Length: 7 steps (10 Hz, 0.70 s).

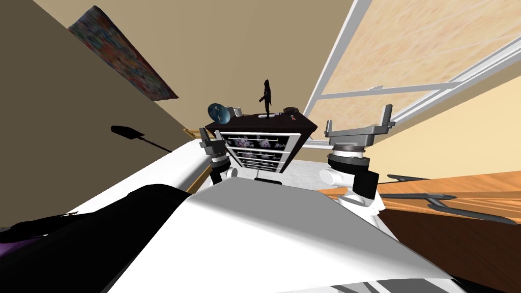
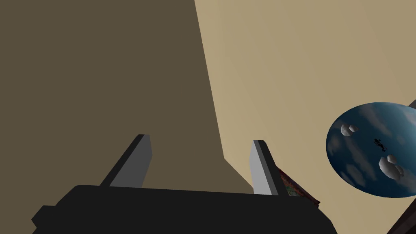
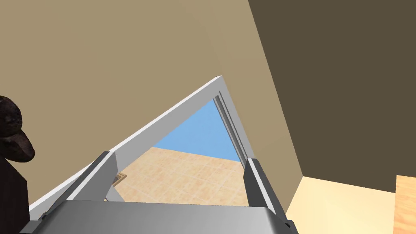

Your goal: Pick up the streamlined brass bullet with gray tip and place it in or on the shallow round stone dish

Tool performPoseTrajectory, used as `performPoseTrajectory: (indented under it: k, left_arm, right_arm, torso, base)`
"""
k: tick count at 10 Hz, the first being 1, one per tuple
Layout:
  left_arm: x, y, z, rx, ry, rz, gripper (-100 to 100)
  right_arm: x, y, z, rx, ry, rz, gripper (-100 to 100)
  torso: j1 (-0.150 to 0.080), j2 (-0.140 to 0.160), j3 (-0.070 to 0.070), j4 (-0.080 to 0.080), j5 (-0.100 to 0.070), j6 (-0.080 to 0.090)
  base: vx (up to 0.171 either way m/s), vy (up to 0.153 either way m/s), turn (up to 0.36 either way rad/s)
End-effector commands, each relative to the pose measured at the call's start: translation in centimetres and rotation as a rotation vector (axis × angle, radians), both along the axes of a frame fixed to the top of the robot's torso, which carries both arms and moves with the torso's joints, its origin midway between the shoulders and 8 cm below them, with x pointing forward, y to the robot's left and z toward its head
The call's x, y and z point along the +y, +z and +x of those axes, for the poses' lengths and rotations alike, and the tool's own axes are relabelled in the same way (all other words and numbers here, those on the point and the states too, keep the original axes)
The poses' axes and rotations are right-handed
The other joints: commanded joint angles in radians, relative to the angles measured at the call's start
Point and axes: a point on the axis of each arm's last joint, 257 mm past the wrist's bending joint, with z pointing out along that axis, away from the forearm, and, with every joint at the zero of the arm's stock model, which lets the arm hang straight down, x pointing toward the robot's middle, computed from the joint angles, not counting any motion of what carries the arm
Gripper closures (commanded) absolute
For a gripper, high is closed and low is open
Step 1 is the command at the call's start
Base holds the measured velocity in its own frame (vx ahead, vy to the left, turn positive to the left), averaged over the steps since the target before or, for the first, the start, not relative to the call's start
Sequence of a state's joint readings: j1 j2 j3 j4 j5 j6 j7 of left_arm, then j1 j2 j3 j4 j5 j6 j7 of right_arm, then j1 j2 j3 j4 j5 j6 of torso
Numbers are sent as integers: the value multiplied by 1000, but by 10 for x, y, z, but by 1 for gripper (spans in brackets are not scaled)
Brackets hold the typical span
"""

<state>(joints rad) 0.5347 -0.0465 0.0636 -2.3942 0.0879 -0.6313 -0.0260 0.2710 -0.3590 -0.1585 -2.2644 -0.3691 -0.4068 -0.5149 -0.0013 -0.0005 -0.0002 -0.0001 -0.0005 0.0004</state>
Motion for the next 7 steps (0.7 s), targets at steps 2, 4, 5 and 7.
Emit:
performPoseTrajectory:
  k: [2,4,5,7]
  left_arm:
    - [0,0,0,0,0,0,0]
    - [0,0,0,0,0,0,0]
    - [0,0,0,0,0,0,0]
    - [0,0,0,0,0,0,0]
  right_arm:
    - [-5,3,9,25,58,46,-100]
    - [-9,6,17,50,106,86,-100]
    - [-12,8,25,78,146,119,-100]
    - [-16,10,34,108,193,160,-100]
  torso:
    - [0,0,0,0,0,0]
    - [0,0,0,0,0,0]
    - [1,-1,0,0,0,0]
    - [1,-1,-1,0,0,0]
  base:
    - [-7,-14,94]
    - [-5,-8,90]
    - [-1,-5,112]
    - [2,-1,89]
